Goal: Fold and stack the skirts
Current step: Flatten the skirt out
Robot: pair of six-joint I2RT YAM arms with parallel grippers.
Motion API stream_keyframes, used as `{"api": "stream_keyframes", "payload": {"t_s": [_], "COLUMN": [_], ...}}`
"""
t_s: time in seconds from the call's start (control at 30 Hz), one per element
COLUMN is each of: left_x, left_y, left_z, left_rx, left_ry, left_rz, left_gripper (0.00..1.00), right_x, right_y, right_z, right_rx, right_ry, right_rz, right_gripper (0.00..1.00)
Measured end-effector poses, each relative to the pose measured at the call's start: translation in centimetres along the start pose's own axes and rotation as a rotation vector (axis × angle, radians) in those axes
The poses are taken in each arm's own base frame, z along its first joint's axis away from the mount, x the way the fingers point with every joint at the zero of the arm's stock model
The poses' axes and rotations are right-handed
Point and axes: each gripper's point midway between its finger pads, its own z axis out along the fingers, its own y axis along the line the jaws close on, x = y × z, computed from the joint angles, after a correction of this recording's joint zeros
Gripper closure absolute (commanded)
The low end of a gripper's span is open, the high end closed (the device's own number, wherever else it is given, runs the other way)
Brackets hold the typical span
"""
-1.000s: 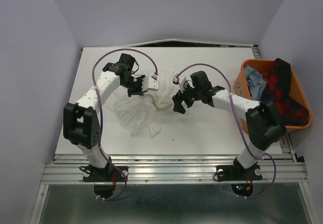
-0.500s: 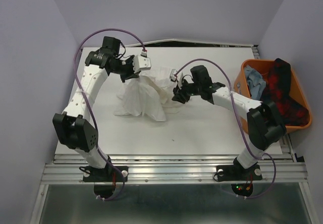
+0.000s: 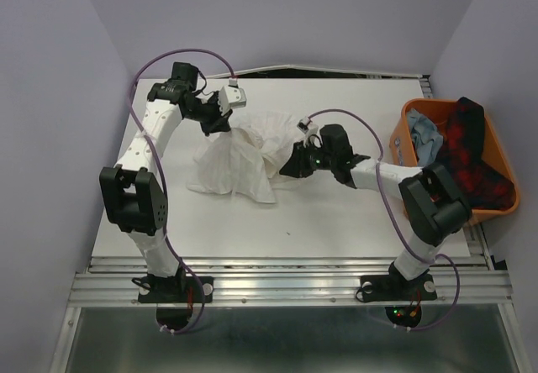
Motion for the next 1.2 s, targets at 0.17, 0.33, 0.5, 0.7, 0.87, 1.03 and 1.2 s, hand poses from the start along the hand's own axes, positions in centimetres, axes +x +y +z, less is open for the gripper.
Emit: {"api": "stream_keyframes", "payload": {"t_s": [0.17,0.33,0.5,0.7,0.87,1.03,1.2], "left_x": [-0.2,-0.1,-0.2,-0.1,0.2,0.4,0.4], "left_y": [0.4,0.6,0.7,1.0,1.3,1.4,1.5], "left_z": [-0.1,-0.3,-0.3,-0.5,-0.7,-0.8,-0.8], "left_rx": [-0.011,-0.019,-0.022,-0.03,-0.038,-0.04,-0.042], "left_ry": [-0.018,-0.027,-0.033,-0.034,-0.035,-0.039,-0.042], "left_rz": [-0.022,-0.037,-0.036,-0.04,-0.046,-0.05,-0.058], "left_gripper": [1.0,1.0,1.0,1.0,1.0,1.0,1.0], "right_x": [4.3,3.8,3.8,3.5,2.8,2.6,2.2], "right_y": [-1.3,-2.2,-2.9,-3.1,-2.9,-2.5,-2.7], "right_z": [0.0,1.3,2.7,3.6,4.3,5.2,5.9], "right_rx": [0.062,0.075,0.069,0.051,0.024,0.005,0.005], "right_ry": [0.009,-0.042,-0.053,-0.071,-0.09,-0.09,-0.096], "right_rz": [0.254,0.356,0.419,0.464,0.471,0.469,0.466], "right_gripper": [0.75,0.71,0.61,0.52,0.52,0.53,0.71]}}
